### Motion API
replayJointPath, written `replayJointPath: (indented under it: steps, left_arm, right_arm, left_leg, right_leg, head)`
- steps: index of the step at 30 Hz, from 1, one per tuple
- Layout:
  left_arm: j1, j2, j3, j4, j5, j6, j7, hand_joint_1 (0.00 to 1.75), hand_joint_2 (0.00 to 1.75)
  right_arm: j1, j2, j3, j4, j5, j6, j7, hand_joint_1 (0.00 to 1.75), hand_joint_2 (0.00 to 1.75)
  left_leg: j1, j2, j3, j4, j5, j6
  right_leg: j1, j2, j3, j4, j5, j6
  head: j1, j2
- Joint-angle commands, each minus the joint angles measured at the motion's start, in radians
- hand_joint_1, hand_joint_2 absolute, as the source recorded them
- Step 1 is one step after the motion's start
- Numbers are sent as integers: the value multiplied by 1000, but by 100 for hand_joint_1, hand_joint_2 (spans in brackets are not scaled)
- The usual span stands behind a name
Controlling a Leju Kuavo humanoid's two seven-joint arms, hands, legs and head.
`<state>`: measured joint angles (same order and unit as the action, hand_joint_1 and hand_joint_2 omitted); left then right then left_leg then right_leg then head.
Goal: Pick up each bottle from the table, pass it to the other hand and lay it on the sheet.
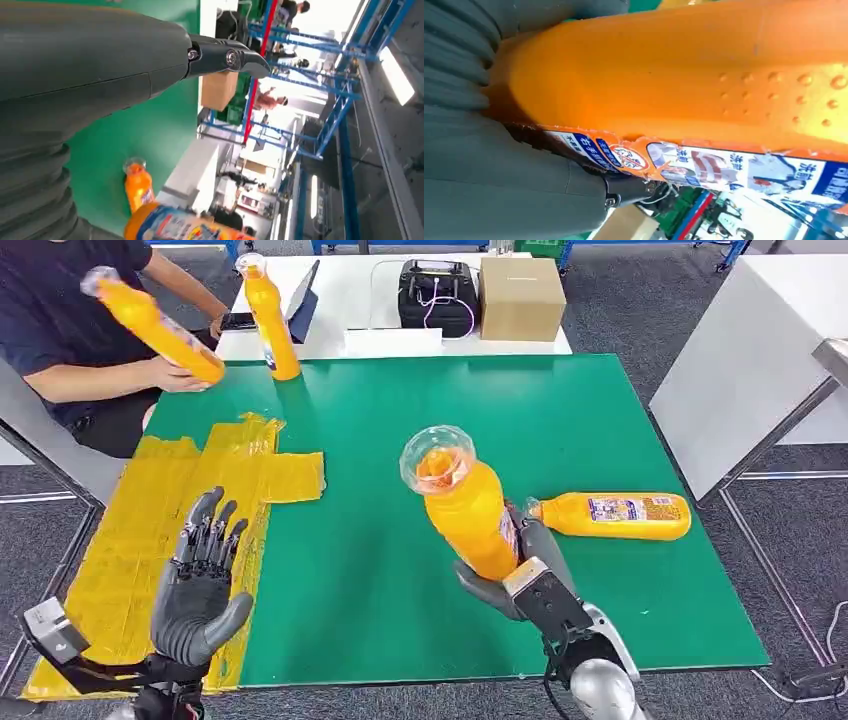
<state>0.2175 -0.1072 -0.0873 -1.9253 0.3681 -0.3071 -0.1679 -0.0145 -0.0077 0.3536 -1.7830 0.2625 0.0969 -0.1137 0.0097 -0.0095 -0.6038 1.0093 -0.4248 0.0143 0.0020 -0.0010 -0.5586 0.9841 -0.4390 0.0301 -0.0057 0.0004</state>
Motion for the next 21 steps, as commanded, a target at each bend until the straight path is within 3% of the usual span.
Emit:
replayJointPath:
  steps: [1,7,13,16,21]
  left_arm:
    - [-48,-14,-118,47,8,-15,15,0,175]
    - [-47,-8,-134,45,14,-21,15,0,175]
    - [-53,4,-178,34,36,-45,11,0,175]
    - [-52,6,-183,32,40,-45,11,0,175]
    - [-41,20,-197,34,43,-47,6,0,175]
  right_arm:
    - [-139,114,99,177,21,3,20,175,175]
    - [-147,110,125,200,24,5,25,175,175]
    - [-227,85,305,362,52,57,42,175,175]
    - [-234,80,336,374,56,58,42,175,175]
    - [-295,43,500,387,122,95,65,175,175]
  left_leg:
    - [0,4,2,-1,0,0]
    - [0,1,3,-1,0,0]
    - [0,5,3,-2,0,0]
    - [0,2,1,-1,0,0]
    - [0,3,1,-1,0,0]
  right_leg:
    - [0,3,1,-1,1,0]
    - [0,1,2,-1,0,0]
    - [0,4,2,-2,1,0]
    - [0,2,0,-1,0,0]
    - [0,3,0,-1,0,0]
  head:
    - [0,0]
    - [0,0]
    - [0,0]
    - [0,0]
    - [0,0]
